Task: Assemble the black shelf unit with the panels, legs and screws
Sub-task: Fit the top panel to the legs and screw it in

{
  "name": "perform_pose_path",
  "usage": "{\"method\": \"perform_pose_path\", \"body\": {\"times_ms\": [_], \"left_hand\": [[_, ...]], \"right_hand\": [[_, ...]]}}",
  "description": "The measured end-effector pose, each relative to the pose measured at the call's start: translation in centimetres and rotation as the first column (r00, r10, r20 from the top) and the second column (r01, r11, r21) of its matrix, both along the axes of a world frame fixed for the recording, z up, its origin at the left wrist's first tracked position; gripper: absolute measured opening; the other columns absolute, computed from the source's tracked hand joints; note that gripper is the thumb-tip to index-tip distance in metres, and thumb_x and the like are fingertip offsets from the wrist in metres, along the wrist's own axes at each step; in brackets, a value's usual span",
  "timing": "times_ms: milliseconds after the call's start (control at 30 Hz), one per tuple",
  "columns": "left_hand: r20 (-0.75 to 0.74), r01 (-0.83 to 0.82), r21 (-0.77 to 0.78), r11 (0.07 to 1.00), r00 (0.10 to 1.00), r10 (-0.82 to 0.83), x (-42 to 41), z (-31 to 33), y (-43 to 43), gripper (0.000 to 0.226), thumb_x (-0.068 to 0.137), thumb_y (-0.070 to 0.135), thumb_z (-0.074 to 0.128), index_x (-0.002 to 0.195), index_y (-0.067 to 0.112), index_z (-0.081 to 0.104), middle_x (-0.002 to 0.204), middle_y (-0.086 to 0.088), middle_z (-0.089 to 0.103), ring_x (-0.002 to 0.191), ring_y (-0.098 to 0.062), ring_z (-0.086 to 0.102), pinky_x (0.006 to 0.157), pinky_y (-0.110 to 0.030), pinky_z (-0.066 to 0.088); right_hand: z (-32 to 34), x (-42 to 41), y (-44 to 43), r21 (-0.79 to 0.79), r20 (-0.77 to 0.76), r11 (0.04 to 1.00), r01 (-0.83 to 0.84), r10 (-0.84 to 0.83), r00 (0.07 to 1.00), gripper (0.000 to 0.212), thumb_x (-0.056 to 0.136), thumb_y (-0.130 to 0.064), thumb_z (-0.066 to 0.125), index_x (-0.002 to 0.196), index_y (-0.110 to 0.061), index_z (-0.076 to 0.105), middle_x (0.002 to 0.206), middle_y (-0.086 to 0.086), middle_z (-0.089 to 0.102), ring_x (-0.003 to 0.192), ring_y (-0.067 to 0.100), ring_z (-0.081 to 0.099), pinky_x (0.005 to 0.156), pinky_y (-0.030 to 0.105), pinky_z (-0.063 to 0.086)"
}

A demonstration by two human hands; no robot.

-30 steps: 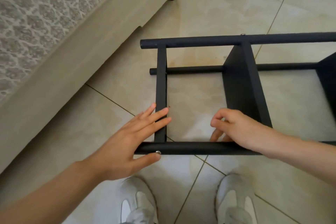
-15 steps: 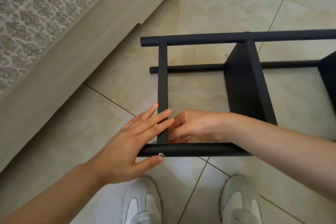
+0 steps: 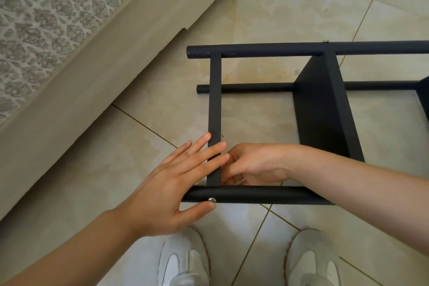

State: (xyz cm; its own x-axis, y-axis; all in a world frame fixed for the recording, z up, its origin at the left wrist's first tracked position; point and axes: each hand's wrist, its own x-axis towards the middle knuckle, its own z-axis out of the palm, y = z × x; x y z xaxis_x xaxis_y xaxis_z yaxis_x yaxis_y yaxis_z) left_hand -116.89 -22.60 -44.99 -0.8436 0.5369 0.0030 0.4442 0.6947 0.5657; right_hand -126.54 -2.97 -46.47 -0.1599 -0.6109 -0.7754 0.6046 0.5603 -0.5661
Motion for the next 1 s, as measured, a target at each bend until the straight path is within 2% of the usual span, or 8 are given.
{"method": "perform_pose_path", "body": {"times_ms": [67, 233, 433, 600, 900, 1000], "left_hand": [[0.007, -0.003, 0.01, 1.0, 1.0, 0.003, 0.0, -0.1, 0.0, 0.069, 0.095, 0.041, 0.057, 0.156, 0.023, 0.031, 0.165, 0.012, 0.02, 0.155, -0.018, 0.009, 0.121, -0.041, 0.018], [0.011, -0.007, 0.033, 0.999, 1.0, 0.007, 0.0, -0.2, 0.0, 0.069, 0.094, 0.039, 0.059, 0.155, 0.02, 0.033, 0.165, 0.011, 0.021, 0.154, -0.019, 0.01, 0.121, -0.038, 0.02], [0.013, -0.006, 0.035, 0.999, 1.0, 0.006, 0.1, -0.3, 0.0, 0.069, 0.094, 0.04, 0.058, 0.155, 0.02, 0.033, 0.165, 0.01, 0.021, 0.155, -0.02, 0.01, 0.121, -0.041, 0.022], [0.015, -0.016, 0.058, 0.998, 1.0, 0.015, 0.2, -0.3, 0.0, 0.066, 0.095, 0.04, 0.057, 0.154, 0.019, 0.035, 0.164, 0.009, 0.023, 0.154, -0.02, 0.011, 0.121, -0.038, 0.022], [0.034, -0.022, 0.074, 0.997, 0.999, 0.019, 0.2, -0.4, 0.1, 0.067, 0.094, 0.038, 0.058, 0.154, 0.02, 0.035, 0.165, 0.01, 0.022, 0.154, -0.02, 0.011, 0.121, -0.04, 0.025], [0.043, -0.025, 0.074, 0.997, 0.999, 0.022, 0.2, -0.3, 0.1, 0.068, 0.093, 0.038, 0.058, 0.154, 0.022, 0.034, 0.165, 0.011, 0.022, 0.154, -0.02, 0.011, 0.118, -0.046, 0.03]], "right_hand": [[-0.1, 0.0, 0.1, -0.002, 0.025, 1.0, 0.013, -0.013, 1.0, 0.03, 0.091, -0.002, 0.06, 0.119, 0.007, 0.061, 0.121, 0.028, 0.062, 0.098, 0.027, 0.064, 0.102, 0.043, 0.048], [-0.4, -0.1, 0.4, -0.029, 0.085, 0.999, 0.023, -0.021, 0.996, 0.022, 0.094, -0.005, 0.057, 0.113, 0.001, 0.067, 0.111, 0.021, 0.068, 0.097, 0.025, 0.067, 0.098, 0.04, 0.051], [-0.3, -0.2, 0.2, -0.012, 0.062, 1.0, -0.004, 0.005, 0.998, 0.025, 0.094, -0.005, 0.057, 0.117, 0.003, 0.064, 0.119, 0.022, 0.066, 0.101, 0.027, 0.066, 0.1, 0.041, 0.05], [-0.6, -0.2, 0.1, -0.01, 0.049, 0.999, -0.043, 0.044, 0.998, 0.03, 0.096, -0.008, 0.056, 0.124, 0.003, 0.06, 0.121, 0.02, 0.066, 0.113, 0.032, 0.064, 0.101, 0.04, 0.05], [-0.9, 0.1, -0.3, 0.011, 0.018, 0.995, -0.096, 0.096, 0.995, 0.032, 0.094, -0.011, 0.055, 0.125, -0.002, 0.059, 0.121, 0.018, 0.067, 0.114, 0.031, 0.064, 0.106, 0.046, 0.046], [-1.1, 0.1, -0.4, 0.027, 0.002, 0.994, -0.104, 0.104, 0.995, 0.033, 0.093, -0.012, 0.056, 0.124, -0.001, 0.06, 0.12, 0.019, 0.067, 0.114, 0.032, 0.064, 0.106, 0.047, 0.045]]}}
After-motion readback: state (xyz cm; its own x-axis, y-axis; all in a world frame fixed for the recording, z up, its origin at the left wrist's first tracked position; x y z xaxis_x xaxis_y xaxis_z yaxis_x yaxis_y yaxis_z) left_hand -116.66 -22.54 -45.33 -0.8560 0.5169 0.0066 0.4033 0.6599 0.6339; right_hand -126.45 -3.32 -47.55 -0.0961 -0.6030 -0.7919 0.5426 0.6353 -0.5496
